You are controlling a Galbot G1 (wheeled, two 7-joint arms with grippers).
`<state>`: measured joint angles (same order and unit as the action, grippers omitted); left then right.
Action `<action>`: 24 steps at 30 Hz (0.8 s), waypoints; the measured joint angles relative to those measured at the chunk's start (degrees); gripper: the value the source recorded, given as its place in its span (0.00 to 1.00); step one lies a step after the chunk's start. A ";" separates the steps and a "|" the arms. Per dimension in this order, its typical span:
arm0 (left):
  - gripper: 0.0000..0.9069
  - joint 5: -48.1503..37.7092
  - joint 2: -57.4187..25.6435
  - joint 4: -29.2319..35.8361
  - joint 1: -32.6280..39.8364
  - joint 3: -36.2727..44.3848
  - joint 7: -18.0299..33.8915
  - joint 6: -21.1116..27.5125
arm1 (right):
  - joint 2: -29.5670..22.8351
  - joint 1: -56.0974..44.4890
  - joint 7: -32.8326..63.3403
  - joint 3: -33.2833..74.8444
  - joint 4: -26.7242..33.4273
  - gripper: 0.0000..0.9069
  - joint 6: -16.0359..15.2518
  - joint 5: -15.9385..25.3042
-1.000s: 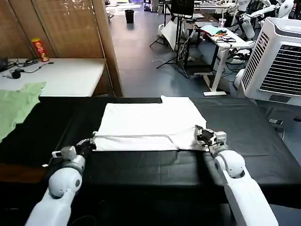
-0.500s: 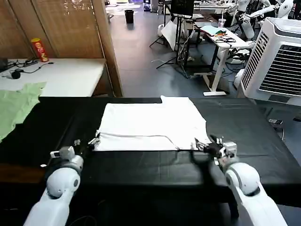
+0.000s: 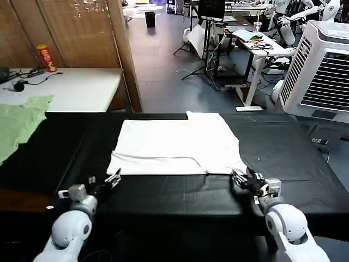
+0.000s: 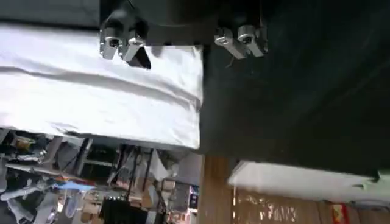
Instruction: Fold and organize the clothes.
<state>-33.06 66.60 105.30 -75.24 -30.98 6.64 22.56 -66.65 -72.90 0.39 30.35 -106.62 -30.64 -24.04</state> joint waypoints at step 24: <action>0.00 1.76 -4.08 12.72 -14.66 -2.76 3.16 0.97 | 0.38 -15.38 9.13 3.30 -16.73 0.04 -8.56 -0.27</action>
<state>-31.30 62.52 118.02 -89.90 -33.74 9.80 23.53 -66.27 -88.28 9.52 33.66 -123.36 -39.19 -24.31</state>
